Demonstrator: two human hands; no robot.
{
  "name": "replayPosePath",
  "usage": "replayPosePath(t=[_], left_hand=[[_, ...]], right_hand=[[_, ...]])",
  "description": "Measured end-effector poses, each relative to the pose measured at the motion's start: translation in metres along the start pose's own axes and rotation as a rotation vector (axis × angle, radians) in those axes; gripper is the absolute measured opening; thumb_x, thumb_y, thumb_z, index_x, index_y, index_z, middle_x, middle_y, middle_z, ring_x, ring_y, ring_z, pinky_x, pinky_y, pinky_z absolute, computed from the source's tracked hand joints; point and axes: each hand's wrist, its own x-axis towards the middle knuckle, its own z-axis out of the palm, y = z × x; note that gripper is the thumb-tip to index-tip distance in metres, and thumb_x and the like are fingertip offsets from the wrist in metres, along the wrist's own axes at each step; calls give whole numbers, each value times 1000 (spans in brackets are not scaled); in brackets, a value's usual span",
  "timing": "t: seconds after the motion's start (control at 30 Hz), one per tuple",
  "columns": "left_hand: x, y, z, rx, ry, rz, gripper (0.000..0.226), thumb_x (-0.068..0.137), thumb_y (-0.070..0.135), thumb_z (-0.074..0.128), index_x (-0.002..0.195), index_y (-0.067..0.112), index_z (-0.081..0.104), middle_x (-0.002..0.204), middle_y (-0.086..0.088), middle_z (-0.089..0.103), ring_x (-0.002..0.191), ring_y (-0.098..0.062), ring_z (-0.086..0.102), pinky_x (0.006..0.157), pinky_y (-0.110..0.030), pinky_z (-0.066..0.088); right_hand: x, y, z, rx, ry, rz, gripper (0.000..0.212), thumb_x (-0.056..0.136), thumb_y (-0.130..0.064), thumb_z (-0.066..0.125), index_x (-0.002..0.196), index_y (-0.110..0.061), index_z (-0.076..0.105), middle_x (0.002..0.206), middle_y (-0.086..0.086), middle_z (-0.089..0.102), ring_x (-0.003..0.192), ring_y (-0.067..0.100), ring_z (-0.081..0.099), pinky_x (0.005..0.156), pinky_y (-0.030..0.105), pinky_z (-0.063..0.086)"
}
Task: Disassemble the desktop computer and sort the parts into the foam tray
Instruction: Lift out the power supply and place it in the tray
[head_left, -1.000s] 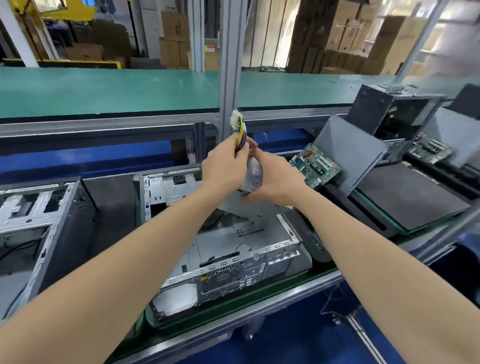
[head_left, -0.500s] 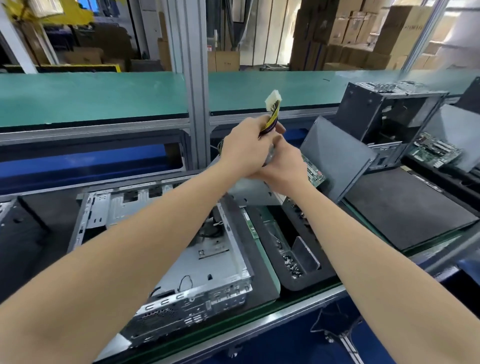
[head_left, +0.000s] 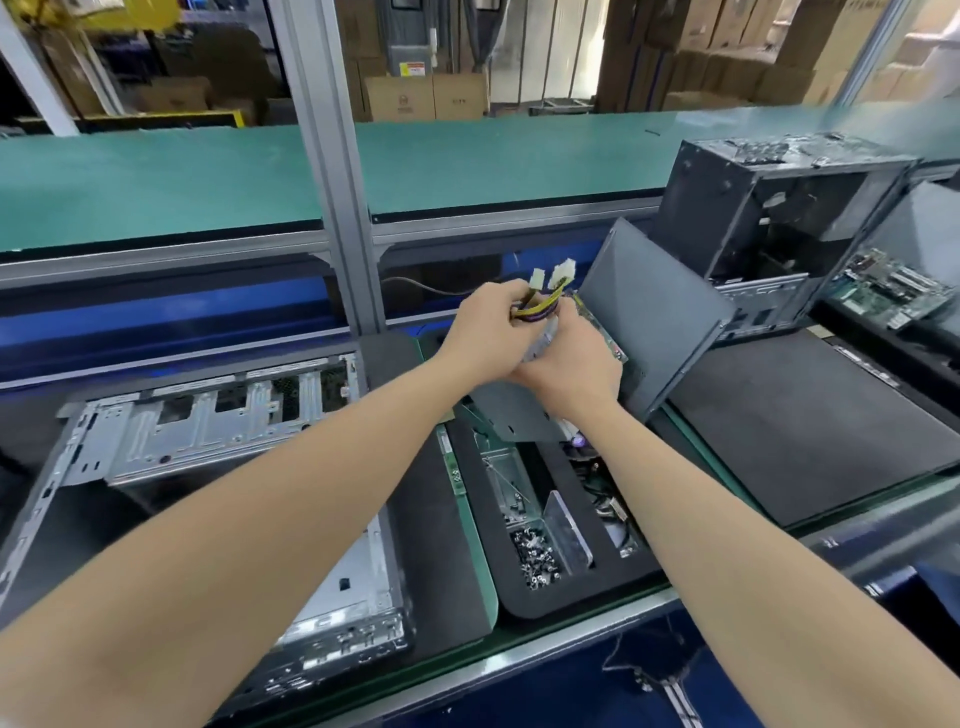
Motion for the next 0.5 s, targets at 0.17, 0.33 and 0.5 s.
replayPosePath(t=[0.17,0.33,0.5], left_hand=[[19,-14,17,176,-124,-67,32,101,24,52,130,31,62,129,-9,60,125,-35,51,99,-47,45],[22,-53,31,90,-312,-81,38,100,22,52,137,25,41,127,-11,62,97,-33,64,69,-38,46],[34,-83,42,-208,-373,-89,21,98,17,64,117,21,57,130,12,64,113,-8,62,86,-24,55]], right_hand=[[5,12,10,-83,-67,54,76,71,-66,69,137,-35,46,115,0,62,108,27,65,83,42,55],[1,19,26,-96,-159,189,51,77,-61,56,123,-42,61,118,1,55,115,28,60,89,42,51],[-1,29,35,-94,-208,267,69,74,-71,66,137,-47,54,130,2,52,118,28,61,95,44,53]])
